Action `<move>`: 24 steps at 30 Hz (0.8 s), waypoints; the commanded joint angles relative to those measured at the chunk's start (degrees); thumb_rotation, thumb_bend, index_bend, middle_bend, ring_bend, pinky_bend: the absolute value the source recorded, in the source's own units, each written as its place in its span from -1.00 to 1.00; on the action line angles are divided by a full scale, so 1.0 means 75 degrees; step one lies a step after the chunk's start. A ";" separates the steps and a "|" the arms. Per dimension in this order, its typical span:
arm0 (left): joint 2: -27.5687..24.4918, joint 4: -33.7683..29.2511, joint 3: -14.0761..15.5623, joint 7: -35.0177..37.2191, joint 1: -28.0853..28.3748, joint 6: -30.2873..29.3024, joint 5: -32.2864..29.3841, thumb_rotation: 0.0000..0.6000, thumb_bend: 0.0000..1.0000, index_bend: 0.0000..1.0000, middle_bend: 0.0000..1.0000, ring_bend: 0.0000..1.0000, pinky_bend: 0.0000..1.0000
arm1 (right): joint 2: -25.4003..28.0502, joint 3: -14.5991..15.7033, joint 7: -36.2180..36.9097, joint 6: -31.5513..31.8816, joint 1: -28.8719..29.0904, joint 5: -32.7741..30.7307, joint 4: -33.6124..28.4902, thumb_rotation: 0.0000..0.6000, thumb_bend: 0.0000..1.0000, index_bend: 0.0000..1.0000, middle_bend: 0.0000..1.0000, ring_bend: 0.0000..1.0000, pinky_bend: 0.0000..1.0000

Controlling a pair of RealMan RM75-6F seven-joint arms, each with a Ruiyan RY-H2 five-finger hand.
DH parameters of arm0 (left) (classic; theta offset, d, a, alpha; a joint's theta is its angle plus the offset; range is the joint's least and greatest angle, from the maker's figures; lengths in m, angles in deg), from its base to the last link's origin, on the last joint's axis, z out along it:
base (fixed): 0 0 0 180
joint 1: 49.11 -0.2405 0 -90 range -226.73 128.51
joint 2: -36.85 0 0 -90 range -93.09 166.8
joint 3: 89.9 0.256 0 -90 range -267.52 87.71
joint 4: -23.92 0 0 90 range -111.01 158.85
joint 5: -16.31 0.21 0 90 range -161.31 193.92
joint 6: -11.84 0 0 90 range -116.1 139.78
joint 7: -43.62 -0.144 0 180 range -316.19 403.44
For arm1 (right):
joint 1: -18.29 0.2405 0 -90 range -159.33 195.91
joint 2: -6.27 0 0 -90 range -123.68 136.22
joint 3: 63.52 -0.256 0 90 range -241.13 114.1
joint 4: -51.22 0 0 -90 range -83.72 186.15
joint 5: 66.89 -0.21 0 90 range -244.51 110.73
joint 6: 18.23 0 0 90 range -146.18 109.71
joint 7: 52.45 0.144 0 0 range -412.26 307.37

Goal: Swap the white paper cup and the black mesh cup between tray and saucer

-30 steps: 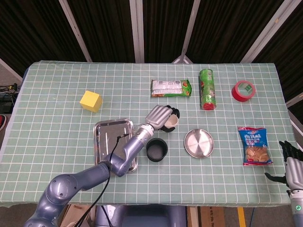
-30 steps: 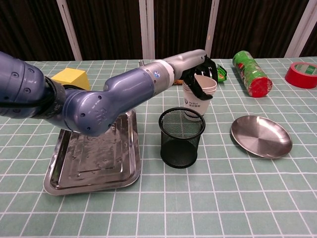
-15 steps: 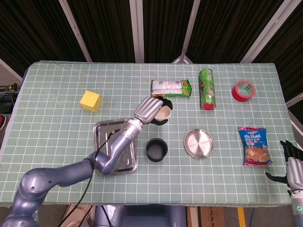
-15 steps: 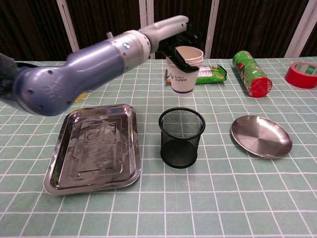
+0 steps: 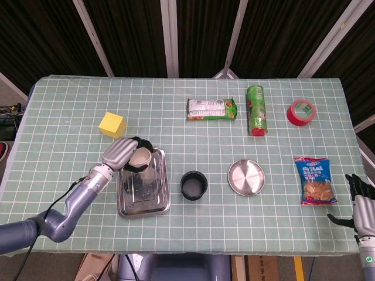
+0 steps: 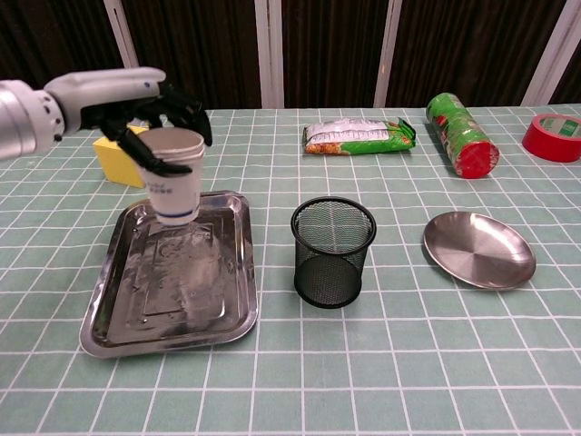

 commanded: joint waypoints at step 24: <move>-0.0236 0.0042 0.0323 0.1255 -0.0362 -0.0172 0.1505 1.00 -0.93 -0.59 -1.00 -1.00 -0.86 | 0.0116 -0.0032 0.0094 0.0139 -0.0111 0.0031 -0.0093 1.00 -0.98 -1.00 -1.00 -0.87 -1.00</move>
